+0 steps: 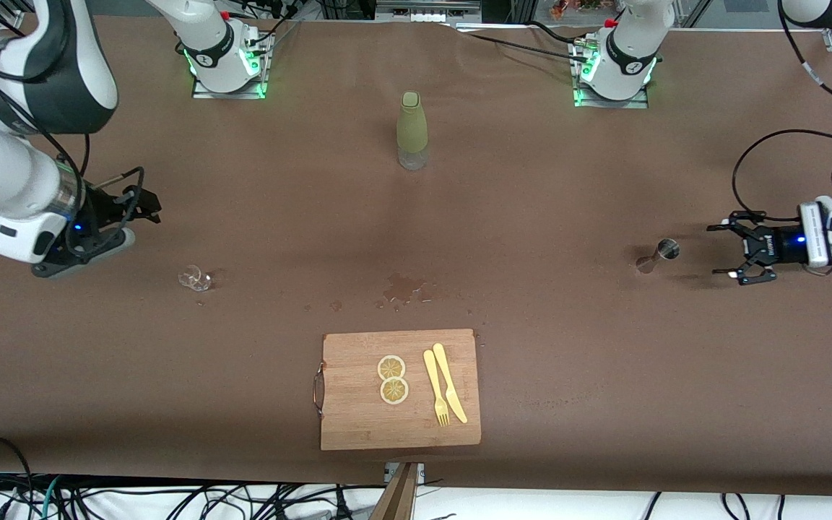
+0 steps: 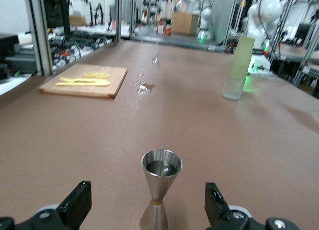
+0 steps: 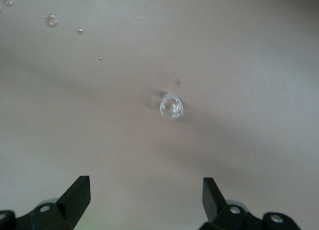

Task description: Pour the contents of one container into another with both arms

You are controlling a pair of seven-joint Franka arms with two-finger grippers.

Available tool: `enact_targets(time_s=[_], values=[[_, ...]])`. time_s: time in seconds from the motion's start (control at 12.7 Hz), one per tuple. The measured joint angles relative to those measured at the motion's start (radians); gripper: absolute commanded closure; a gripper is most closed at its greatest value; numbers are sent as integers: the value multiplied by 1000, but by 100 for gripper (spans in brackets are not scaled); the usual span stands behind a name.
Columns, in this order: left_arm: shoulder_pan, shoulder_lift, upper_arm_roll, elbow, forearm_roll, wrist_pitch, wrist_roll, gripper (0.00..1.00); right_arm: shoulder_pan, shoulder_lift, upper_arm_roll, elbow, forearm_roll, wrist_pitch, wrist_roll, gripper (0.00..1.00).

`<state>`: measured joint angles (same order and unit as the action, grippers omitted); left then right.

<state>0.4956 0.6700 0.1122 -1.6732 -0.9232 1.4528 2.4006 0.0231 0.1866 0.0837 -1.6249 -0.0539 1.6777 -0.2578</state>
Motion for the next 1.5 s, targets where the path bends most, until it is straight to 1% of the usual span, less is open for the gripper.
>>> enact_targets(time_s=[0.24, 0.39, 0.55, 0.63, 0.87, 1.03, 1.11, 1.34, 1.5], values=[[3, -109, 0, 3, 87, 52, -158, 0, -8, -60, -5, -9, 0, -56, 219, 0], [3, -187, -1, 4, 153, 81, -297, 0, -8, -104, -40, -10, 0, -63, 335, 0], [-1, -267, -6, 4, 232, 93, -478, 0, -9, -142, -77, -9, 0, -64, 353, 0], [-9, -306, -10, 5, 269, 94, -572, 0, -9, -161, -86, -8, 0, -64, 356, 0], [-70, -406, -15, 4, 348, 114, -857, 0, 0, -200, -84, 19, 1, -64, 364, 0], [-117, -443, -25, 3, 379, 139, -1028, 0, 11, -203, -83, 34, 1, -64, 368, 0], [-132, -457, -41, 3, 398, 152, -1121, 0, 12, -203, -85, 35, 2, -63, 372, 0], [-150, -513, -134, 3, 476, 173, -1438, 0, 12, -200, -123, 35, 44, -62, 373, 0], [-159, -544, -183, 3, 530, 181, -1619, 0, 21, -199, -142, 35, 50, -62, 373, 0]])
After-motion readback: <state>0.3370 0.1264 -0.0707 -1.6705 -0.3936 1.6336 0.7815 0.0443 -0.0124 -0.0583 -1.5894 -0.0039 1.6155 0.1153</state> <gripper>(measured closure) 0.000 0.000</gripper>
